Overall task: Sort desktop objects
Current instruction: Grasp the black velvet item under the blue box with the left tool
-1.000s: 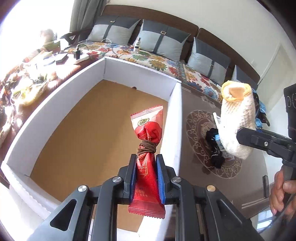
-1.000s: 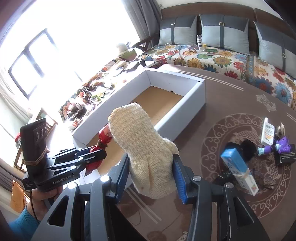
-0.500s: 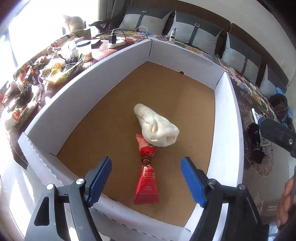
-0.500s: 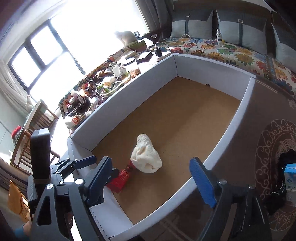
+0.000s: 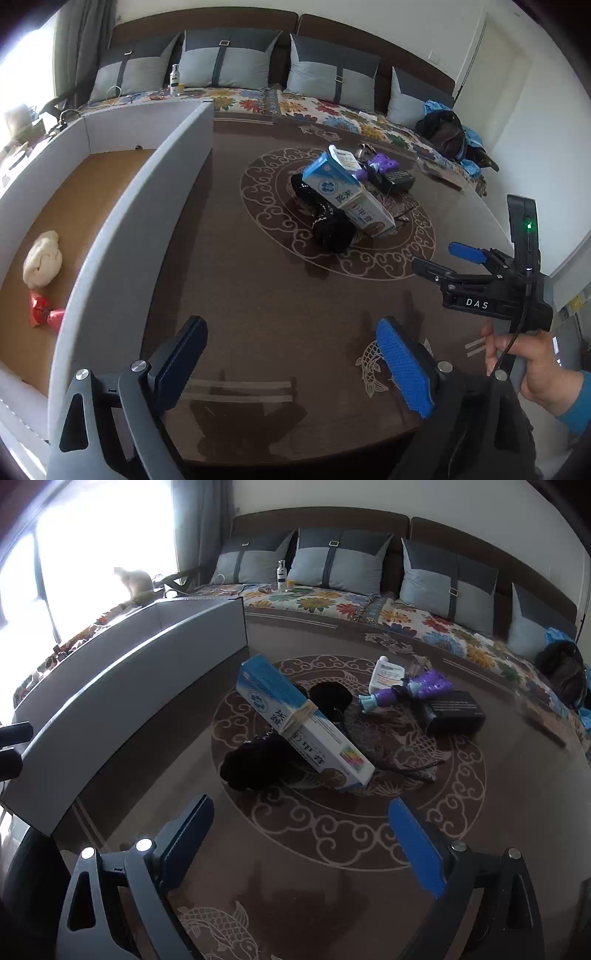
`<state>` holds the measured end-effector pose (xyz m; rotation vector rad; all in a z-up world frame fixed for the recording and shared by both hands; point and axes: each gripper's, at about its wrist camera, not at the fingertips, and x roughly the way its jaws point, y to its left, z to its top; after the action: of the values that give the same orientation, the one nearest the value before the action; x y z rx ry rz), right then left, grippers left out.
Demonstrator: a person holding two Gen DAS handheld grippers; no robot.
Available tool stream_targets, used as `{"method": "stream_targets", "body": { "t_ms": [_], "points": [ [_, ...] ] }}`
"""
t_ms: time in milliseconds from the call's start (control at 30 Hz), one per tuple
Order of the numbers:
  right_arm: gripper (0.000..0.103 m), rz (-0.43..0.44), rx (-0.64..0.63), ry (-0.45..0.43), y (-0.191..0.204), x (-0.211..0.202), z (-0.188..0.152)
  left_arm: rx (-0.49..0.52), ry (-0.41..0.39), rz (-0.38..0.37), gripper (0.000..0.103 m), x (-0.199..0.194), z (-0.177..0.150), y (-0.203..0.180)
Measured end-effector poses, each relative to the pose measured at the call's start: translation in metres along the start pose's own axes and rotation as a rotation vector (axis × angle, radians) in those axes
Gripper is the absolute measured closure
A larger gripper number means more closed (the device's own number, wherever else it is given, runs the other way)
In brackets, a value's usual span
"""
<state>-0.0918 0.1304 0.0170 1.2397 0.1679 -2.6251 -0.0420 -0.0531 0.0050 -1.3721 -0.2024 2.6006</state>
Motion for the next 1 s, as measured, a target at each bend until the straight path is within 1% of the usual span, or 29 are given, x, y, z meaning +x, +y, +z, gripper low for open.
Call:
{"method": "stream_targets", "body": {
  "t_ms": [67, 133, 200, 233, 267, 367, 400, 433, 500, 567, 700, 767, 900, 1000],
  "points": [
    [0.007, -0.029, 0.06, 0.038, -0.029, 0.004, -0.017, 0.01, 0.082, 0.005, 0.009, 0.038, -0.012, -0.012],
    [0.007, -0.055, 0.092, 0.061, -0.048, 0.008, -0.032, 0.021, 0.116, 0.018, 0.009, 0.063, -0.02, -0.02],
    [0.007, -0.065, 0.104, 0.076, -0.058, 0.012, -0.04, 0.042, 0.116, 0.048, 0.009, 0.075, -0.023, -0.029],
    [0.007, -0.069, 0.106, 0.084, -0.061, 0.015, -0.043, 0.06, 0.101, 0.068, 0.009, 0.078, -0.02, -0.034],
    [0.007, -0.073, 0.107, 0.092, -0.062, 0.018, -0.045, 0.067, 0.103, 0.071, 0.009, 0.081, -0.017, -0.036],
    [0.007, -0.089, 0.099, 0.11, -0.059, 0.028, -0.056, 0.098, 0.106, 0.115, 0.009, 0.092, -0.006, -0.041],
    [0.005, -0.094, 0.097, 0.095, -0.059, 0.028, -0.057, 0.12, 0.113, 0.137, 0.009, 0.096, -0.005, -0.043],
    [0.005, -0.095, 0.1, 0.087, -0.059, 0.03, -0.056, 0.143, 0.12, 0.158, 0.005, 0.1, -0.002, -0.045],
    [0.002, -0.101, 0.109, 0.091, -0.059, 0.034, -0.054, 0.146, 0.126, 0.15, 0.0, 0.105, 0.003, -0.044],
    [0.0, -0.105, 0.117, 0.096, -0.061, 0.036, -0.054, 0.147, 0.124, 0.147, 0.0, 0.109, 0.007, -0.043],
    [0.0, -0.106, 0.116, 0.096, -0.06, 0.037, -0.055, 0.16, 0.107, 0.139, 0.0, 0.117, 0.017, -0.042],
    [0.0, -0.109, 0.117, 0.096, -0.059, 0.037, -0.054, 0.167, 0.112, 0.135, 0.0, 0.123, 0.025, -0.042],
    [0.0, -0.112, 0.117, 0.096, -0.058, 0.036, -0.054, 0.18, 0.165, 0.131, 0.0, 0.141, 0.053, -0.043],
    [0.0, -0.112, 0.117, 0.096, -0.058, 0.036, -0.054, 0.155, 0.201, 0.156, 0.0, 0.157, 0.078, -0.042]
  ]
}}
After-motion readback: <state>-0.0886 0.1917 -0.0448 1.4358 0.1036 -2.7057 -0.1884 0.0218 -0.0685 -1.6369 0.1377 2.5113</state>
